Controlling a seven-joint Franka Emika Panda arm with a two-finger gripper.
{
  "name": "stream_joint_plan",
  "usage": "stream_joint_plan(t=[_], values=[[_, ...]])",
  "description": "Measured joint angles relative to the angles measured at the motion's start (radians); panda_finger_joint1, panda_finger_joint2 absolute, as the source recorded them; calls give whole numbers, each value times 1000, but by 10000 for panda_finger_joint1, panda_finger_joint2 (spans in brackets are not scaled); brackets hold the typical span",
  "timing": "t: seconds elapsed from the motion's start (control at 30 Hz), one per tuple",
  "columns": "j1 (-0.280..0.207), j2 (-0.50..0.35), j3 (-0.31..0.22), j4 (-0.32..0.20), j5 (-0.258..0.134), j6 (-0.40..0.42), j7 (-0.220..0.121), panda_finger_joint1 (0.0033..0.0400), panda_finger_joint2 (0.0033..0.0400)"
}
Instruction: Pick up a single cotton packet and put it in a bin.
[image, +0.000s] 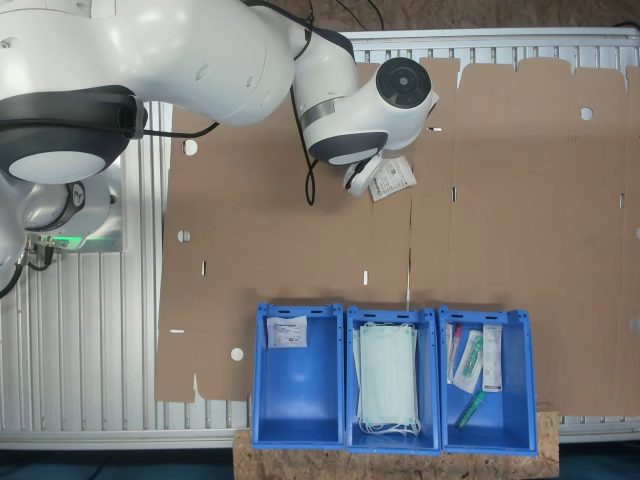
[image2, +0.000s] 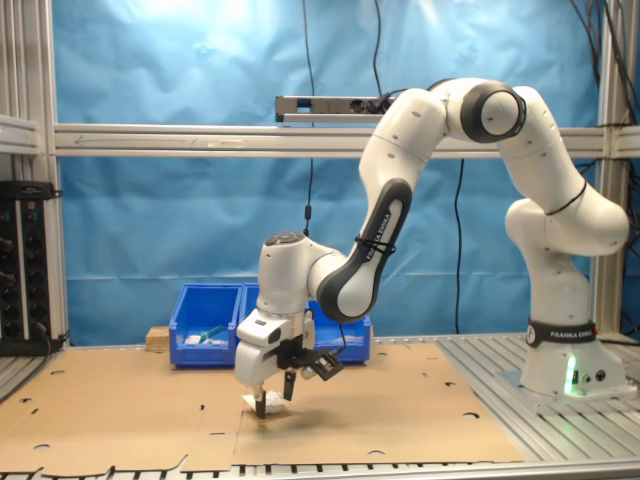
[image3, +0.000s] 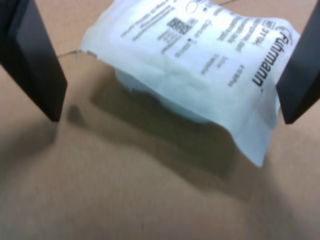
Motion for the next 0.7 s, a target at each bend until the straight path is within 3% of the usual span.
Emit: stream_joint_plan(t=[0.7], values=[[-51, 0, 0, 9, 0, 36, 0, 400, 400]])
